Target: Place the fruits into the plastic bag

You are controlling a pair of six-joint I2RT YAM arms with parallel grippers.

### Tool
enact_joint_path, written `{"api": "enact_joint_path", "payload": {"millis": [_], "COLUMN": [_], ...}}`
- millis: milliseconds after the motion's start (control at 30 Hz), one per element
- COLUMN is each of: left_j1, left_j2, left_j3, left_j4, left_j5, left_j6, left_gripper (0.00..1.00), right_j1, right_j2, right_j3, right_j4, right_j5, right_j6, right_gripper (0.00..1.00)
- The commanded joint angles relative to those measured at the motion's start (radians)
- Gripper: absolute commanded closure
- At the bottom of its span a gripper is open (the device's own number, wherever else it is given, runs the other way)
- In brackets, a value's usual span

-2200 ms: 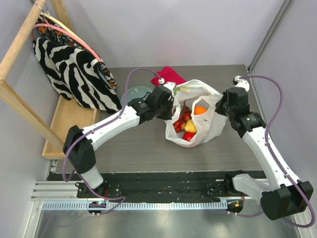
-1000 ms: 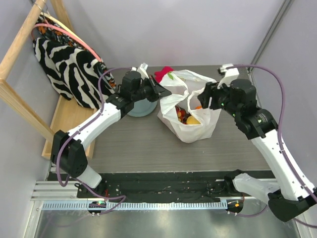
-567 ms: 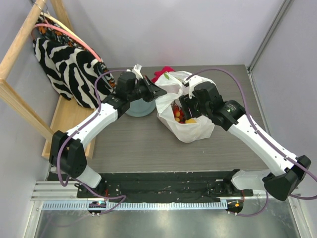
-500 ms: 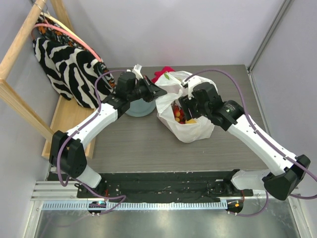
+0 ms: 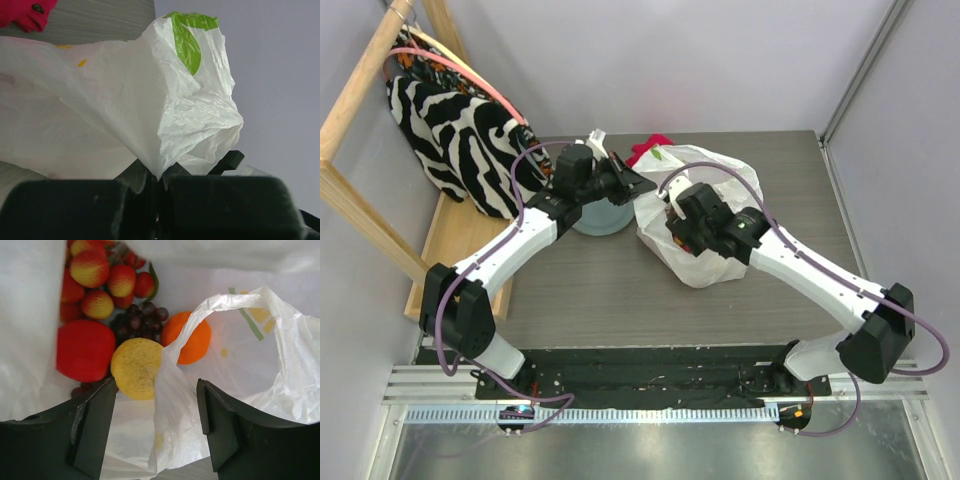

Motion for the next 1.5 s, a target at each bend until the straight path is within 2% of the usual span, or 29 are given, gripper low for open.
{"api": "enact_joint_path", "payload": {"millis": [0, 33, 67, 133, 167, 233, 267, 367, 633, 800, 1000, 1133, 1233, 1300, 1333, 1367, 1400, 1433, 1467], "left_j1": [0.018, 0.019, 0.022, 0.027, 0.027, 0.028, 0.03, 0.028, 0.028, 0.028, 0.028, 0.025, 0.019, 0.011, 0.01, 0.005, 0.005, 0.005, 0.004], "left_j2": [-0.042, -0.042, -0.043, -0.043, -0.043, -0.04, -0.04, -0.027, 0.007, -0.013, 0.01, 0.046, 0.043, 0.032, 0.018, 0.007, 0.0, -0.022, -0.033], "left_j3": [0.025, 0.025, 0.027, 0.03, 0.03, 0.033, 0.034, 0.051, 0.172, 0.186, 0.079, 0.032, 0.018, 0.022, 0.025, 0.028, 0.034, 0.038, 0.036], "left_j4": [0.059, 0.056, 0.056, 0.056, 0.056, 0.056, 0.056, 0.059, 0.13, 0.121, 0.108, 0.105, 0.076, 0.046, 0.033, 0.022, -0.007, -0.017, -0.028], "left_j5": [0.021, 0.02, 0.021, 0.02, 0.02, 0.023, 0.023, 0.026, 0.054, 0.017, 0.012, 0.049, 0.057, 0.046, 0.038, 0.029, 0.015, -0.006, -0.023], "left_j6": [-0.007, -0.005, -0.006, -0.006, -0.005, -0.005, -0.005, -0.002, -0.068, -0.054, 0.044, 0.159, 0.234, 0.269, 0.291, 0.328, 0.346, 0.36, 0.377], "left_gripper": [1.0, 1.0, 1.0, 1.0, 1.0, 1.0, 1.0, 1.0, 1.0, 1.0, 1.0, 1.0, 1.0, 0.89, 0.82, 0.64, 0.54, 0.46, 0.31], "right_j1": [0.014, 0.014, 0.014, 0.014, 0.012, 0.014, 0.012, 0.014, 0.012, 0.011, 0.008, 0.005, 0.005, 0.005, 0.003, 0.005, 0.003, 0.003, 0.005], "right_j2": [0.031, 0.035, 0.038, 0.032, 0.02, -0.001, -0.027, -0.093, -0.218, -0.256, -0.302, -0.346, -0.38, -0.403, -0.409, -0.412, -0.417, -0.417, -0.419], "right_j3": [-0.029, -0.039, -0.044, -0.064, -0.069, -0.075, -0.072, -0.02, 0.261, 0.307, 0.076, -0.122, -0.148, -0.145, -0.136, -0.13, -0.124, -0.107, -0.099], "right_j4": [0.057, 0.06, 0.061, 0.072, 0.077, 0.091, 0.094, 0.097, 0.12, 0.161, 0.196, 0.221, 0.203, 0.199, 0.198, 0.199, 0.199, 0.201, 0.203], "right_j5": [0.262, 0.291, 0.323, 0.4, 0.419, 0.457, 0.465, 0.445, 0.414, 0.443, 0.413, 0.39, 0.37, 0.364, 0.353, 0.341, 0.327, 0.312, 0.26], "right_j6": [-0.067, -0.067, -0.067, -0.065, -0.062, -0.047, -0.035, 0.027, 0.113, 0.09, 0.117, 0.226, 0.281, 0.304, 0.303, 0.291, 0.278, 0.269, 0.26], "right_gripper": [0.3, 0.32, 0.4, 0.5, 0.61, 0.74, 0.86, 0.99, 0.99, 0.99, 0.99, 0.99, 0.99, 0.95, 0.89, 0.86, 0.82, 0.72, 0.66]}}
